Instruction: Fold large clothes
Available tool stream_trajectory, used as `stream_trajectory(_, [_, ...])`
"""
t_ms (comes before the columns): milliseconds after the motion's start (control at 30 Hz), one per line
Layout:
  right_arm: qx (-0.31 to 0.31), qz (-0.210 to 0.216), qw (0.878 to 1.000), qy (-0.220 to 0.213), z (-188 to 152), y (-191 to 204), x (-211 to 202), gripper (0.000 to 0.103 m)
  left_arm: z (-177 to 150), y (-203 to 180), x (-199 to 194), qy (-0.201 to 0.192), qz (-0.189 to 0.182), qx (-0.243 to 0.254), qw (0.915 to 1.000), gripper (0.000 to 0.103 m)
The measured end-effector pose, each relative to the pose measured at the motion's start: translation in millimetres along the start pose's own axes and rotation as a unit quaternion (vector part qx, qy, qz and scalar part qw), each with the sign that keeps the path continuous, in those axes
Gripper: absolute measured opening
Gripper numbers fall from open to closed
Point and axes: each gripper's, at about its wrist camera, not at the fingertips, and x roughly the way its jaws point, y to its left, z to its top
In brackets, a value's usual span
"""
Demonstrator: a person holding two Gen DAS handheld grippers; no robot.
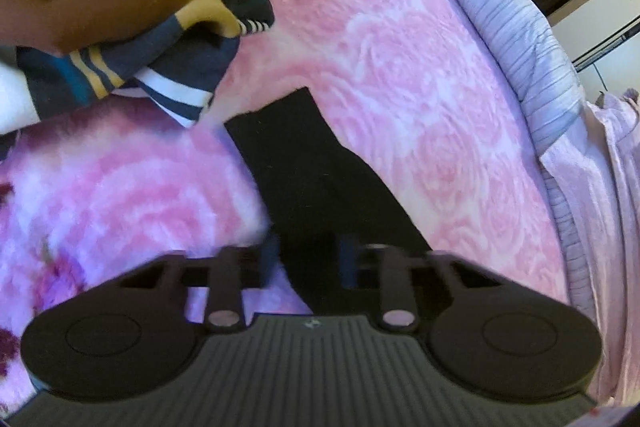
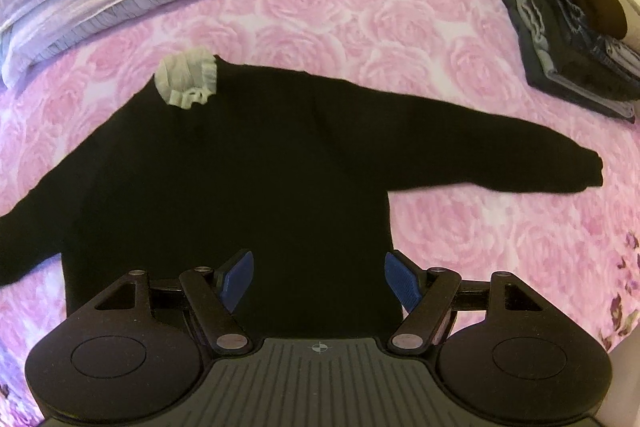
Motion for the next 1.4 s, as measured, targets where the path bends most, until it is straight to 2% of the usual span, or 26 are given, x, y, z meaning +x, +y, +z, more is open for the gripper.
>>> stream_trajectory(33, [0.003,-0.001,1.000,-0.001,-2,-3,0,0.070,1,1,-1,0.000,-0.002,-0.004,1.0000,0.004])
stream_trajectory(100, [0.010,-0.003,1.000,-0.002,-4,-10,-2,0.070,1,-8,-11,-0.019,-0.002,0.009,0.9998,0.003])
stream_trajectory(200, [0.021,-0.005,1.000,-0.008,-8,-26,-9,0.070,-5,-45,-36,-0.052,-0.018,0.081,0.9952,0.001])
stream_trajectory(233, [0.026,-0.006,1.000,-0.010,-8,-33,-11,0.070,-10,-62,-47,-0.062,-0.036,0.110,0.9914,0.001])
stream_trajectory(300, [0.039,-0.008,0.999,-0.013,-11,-48,-13,0.070,-26,-105,-71,-0.077,-0.076,0.179,0.9778,0.000])
stream_trajectory(400, [0.059,-0.009,0.998,-0.017,-14,-73,-14,0.070,-69,-179,-111,-0.093,-0.160,0.289,0.9392,0.000])
stream_trajectory(433, [0.065,-0.009,0.998,-0.018,-14,-80,-14,0.070,-91,-207,-125,-0.096,-0.195,0.326,0.9199,0.000])
stream_trajectory(500, [0.077,-0.007,0.997,-0.022,-13,-95,-13,0.070,-134,-250,-146,-0.089,-0.254,0.375,0.8868,0.000])
stream_trajectory(533, [0.080,-0.005,0.996,-0.024,-13,-102,-13,0.070,-163,-272,-157,-0.083,-0.291,0.399,0.8656,0.000])
stream_trajectory(567, [0.083,-0.002,0.996,-0.026,-13,-109,-13,0.070,-188,-287,-164,-0.073,-0.323,0.414,0.8478,0.000])
stream_trajectory(633, [0.085,0.002,0.996,-0.029,-15,-122,-12,0.070,-250,-313,-173,-0.038,-0.385,0.451,0.8042,0.002])
stream_trajectory(667, [0.085,0.002,0.996,-0.028,-15,-129,-11,0.070,-277,-320,-171,-0.018,-0.402,0.464,0.7893,0.006])
stream_trajectory(700, [0.085,0.002,0.996,-0.025,-17,-136,-8,0.070,-305,-324,-166,0.003,-0.407,0.477,0.7785,0.008])
stream_trajectory(733, [0.087,0.001,0.996,-0.022,-18,-143,-5,0.070,-333,-325,-156,0.031,-0.406,0.490,0.7709,0.020])
stream_trajectory(767, [0.090,0.001,0.996,-0.018,-20,-150,0,0.070,-361,-323,-142,0.060,-0.394,0.509,0.7633,0.038])
stream_trajectory(800, [0.094,0.002,0.995,-0.011,-23,-158,6,0.070,-384,-318,-129,0.071,-0.373,0.531,0.7574,0.038])
stream_trajectory(867, [0.099,0.003,0.995,0.006,-28,-169,20,0.070,-418,-299,-103,0.090,-0.307,0.573,0.7549,0.036])
stream_trajectory(933, [0.098,0.010,0.995,0.015,-34,-177,30,0.070,-425,-275,-85,0.106,-0.252,0.585,0.7635,0.035])
stream_trajectory(1033, [0.099,0.031,0.994,0.015,-41,-181,43,0.070,-411,-245,-81,0.094,-0.205,0.597,0.7697,0.034])
stream_trajectory(1133, [0.107,0.059,0.992,0.009,-41,-183,57,0.069,-378,-231,-82,0.064,-0.169,0.601,0.7782,0.034])
stream_trajectory(1200, [0.121,0.070,0.990,-0.008,-38,-188,66,0.069,-356,-232,-79,0.045,-0.147,0.596,0.7885,0.034])
stream_trajectory(1267, [0.161,0.087,0.983,-0.035,-37,-205,76,0.069,-336,-235,-72,0.031,-0.125,0.590,0.7975,0.034])
stream_trajectory(1300, [0.184,0.095,0.977,-0.053,-38,-216,82,0.069,-328,-236,-72,0.028,-0.117,0.583,0.8036,0.034])
stream_trajectory(1333, [0.213,0.102,0.969,-0.070,-35,-232,86,0.069,-318,-236,-72,0.030,-0.113,0.569,0.8140,0.034])
stream_trajectory(1400, [0.278,0.116,0.948,-0.103,-33,-270,96,0.066,-307,-235,-72,0.038,-0.109,0.543,0.8320,0.034])
